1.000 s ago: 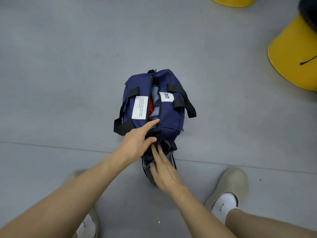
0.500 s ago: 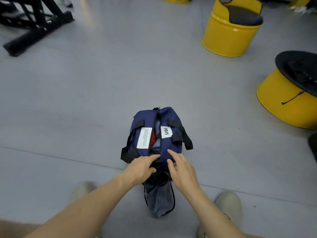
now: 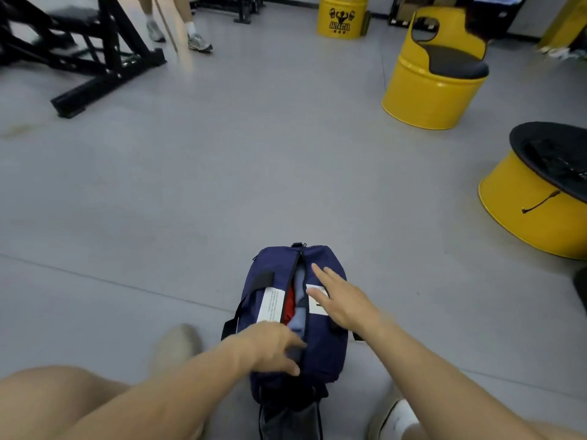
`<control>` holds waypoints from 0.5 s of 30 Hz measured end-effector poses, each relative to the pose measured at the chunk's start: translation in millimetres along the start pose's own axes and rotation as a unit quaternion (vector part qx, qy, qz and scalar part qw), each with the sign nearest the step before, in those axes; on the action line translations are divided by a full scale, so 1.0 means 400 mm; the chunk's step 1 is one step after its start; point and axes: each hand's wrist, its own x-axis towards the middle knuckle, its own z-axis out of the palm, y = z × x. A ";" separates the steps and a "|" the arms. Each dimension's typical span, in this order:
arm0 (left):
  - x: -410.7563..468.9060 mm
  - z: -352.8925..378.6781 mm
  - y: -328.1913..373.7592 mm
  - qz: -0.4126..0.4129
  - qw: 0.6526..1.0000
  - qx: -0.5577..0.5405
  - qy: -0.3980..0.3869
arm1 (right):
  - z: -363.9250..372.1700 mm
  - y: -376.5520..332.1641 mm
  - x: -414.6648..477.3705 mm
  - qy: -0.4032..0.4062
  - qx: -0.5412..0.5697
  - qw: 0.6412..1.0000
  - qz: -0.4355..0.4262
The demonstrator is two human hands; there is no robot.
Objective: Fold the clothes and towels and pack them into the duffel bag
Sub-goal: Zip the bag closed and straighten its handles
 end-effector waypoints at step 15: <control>0.460 -0.311 -0.318 -0.065 0.981 0.027 0.183 | -0.020 0.121 0.464 0.027 -0.121 0.989 -0.078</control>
